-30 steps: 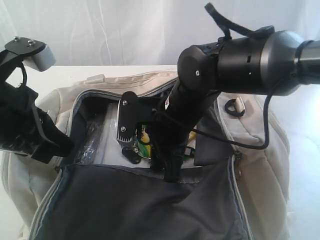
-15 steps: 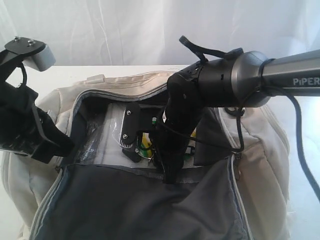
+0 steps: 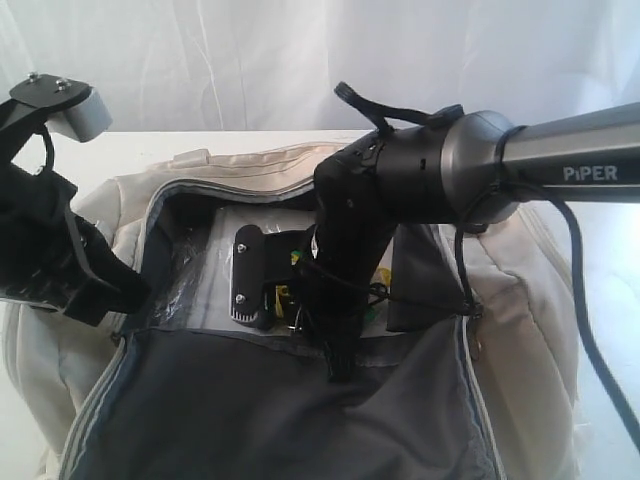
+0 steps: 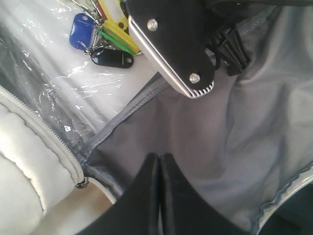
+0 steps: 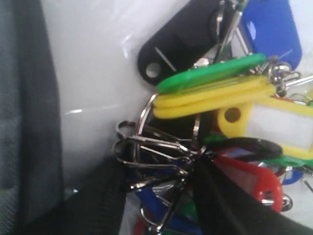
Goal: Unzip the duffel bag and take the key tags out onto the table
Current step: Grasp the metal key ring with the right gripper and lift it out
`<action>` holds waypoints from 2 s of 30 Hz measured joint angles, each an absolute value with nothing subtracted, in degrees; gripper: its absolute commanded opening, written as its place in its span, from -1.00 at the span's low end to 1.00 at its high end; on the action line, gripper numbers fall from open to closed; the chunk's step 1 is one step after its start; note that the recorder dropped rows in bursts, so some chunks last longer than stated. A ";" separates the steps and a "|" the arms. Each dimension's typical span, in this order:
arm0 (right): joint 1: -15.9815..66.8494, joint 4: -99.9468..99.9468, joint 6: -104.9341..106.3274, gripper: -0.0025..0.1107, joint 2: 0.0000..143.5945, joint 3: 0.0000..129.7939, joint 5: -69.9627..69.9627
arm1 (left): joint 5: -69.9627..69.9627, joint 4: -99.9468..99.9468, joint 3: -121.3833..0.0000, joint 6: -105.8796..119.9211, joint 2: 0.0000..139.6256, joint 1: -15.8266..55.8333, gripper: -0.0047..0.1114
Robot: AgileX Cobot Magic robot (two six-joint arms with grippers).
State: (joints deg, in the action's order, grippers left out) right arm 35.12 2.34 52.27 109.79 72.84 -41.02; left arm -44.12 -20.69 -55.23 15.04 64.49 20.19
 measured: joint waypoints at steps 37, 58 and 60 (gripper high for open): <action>37.19 4.76 38.78 -0.96 103.27 78.95 -47.48 | -44.12 -20.69 -55.23 15.04 64.49 20.19 -0.92; 36.11 16.90 28.25 -0.96 90.07 79.26 -42.87 | -44.12 -20.69 -55.23 15.04 64.49 20.19 -0.92; 36.11 17.72 26.81 -0.96 88.10 79.26 -42.67 | -44.12 -20.69 -55.23 15.04 64.49 20.19 -0.92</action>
State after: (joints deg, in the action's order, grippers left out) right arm 36.11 17.72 26.81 88.10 79.26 -42.67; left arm -44.12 -20.69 -55.23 15.04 64.49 20.19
